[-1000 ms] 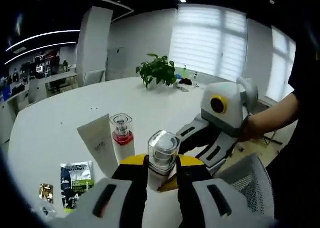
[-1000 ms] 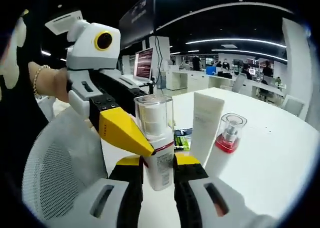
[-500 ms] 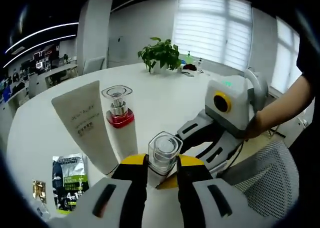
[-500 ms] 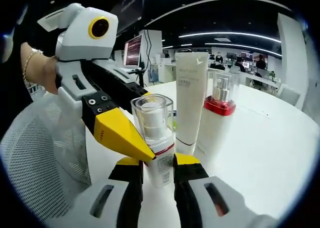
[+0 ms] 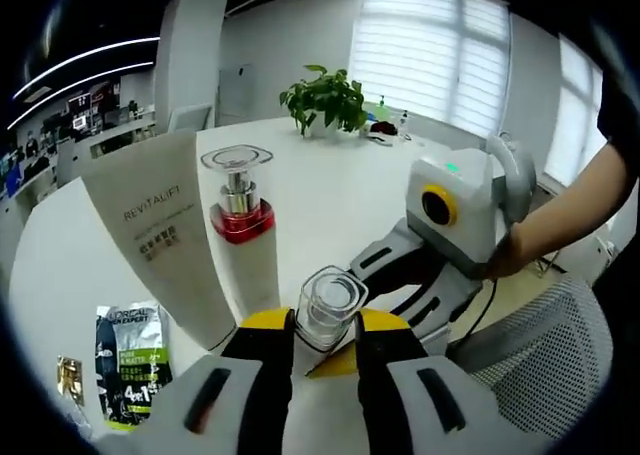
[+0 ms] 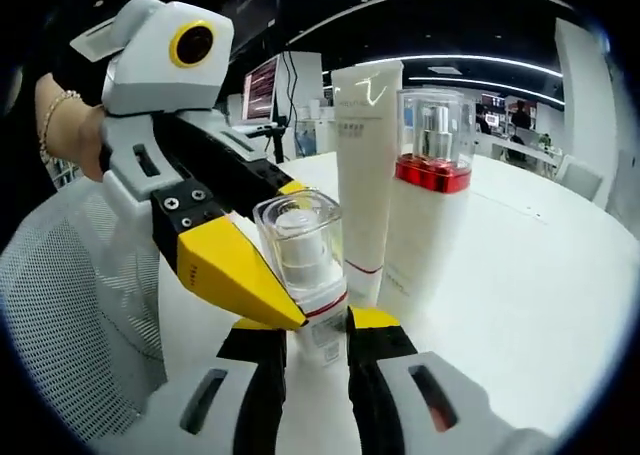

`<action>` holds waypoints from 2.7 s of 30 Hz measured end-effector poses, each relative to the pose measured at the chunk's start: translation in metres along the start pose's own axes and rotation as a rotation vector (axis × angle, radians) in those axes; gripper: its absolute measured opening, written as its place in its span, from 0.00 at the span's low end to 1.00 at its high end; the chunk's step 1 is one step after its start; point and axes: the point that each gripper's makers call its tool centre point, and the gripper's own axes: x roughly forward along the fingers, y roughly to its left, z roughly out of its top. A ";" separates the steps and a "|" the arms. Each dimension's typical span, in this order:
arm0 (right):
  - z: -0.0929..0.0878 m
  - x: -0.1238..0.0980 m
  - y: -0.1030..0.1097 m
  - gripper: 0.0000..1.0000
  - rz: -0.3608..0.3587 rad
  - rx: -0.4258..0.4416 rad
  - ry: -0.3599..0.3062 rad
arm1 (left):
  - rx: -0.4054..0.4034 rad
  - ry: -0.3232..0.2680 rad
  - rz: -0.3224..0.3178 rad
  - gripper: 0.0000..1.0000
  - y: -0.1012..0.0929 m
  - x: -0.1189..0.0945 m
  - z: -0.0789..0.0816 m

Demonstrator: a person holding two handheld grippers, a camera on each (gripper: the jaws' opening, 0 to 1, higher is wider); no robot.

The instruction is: Arrange the skincare products in the storage area until every visible bottle or jar stands upright without overlapping.

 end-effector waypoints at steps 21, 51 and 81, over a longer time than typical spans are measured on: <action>0.000 0.015 -0.026 0.23 0.042 0.001 0.035 | -0.014 0.002 0.010 0.20 0.022 0.013 0.007; -0.008 -0.008 -0.022 0.40 -0.036 0.078 0.061 | -0.016 0.025 -0.015 0.36 0.017 0.005 0.001; 0.026 -0.031 0.013 0.65 -0.155 0.095 0.029 | -0.158 -0.019 0.068 0.63 0.031 -0.088 -0.029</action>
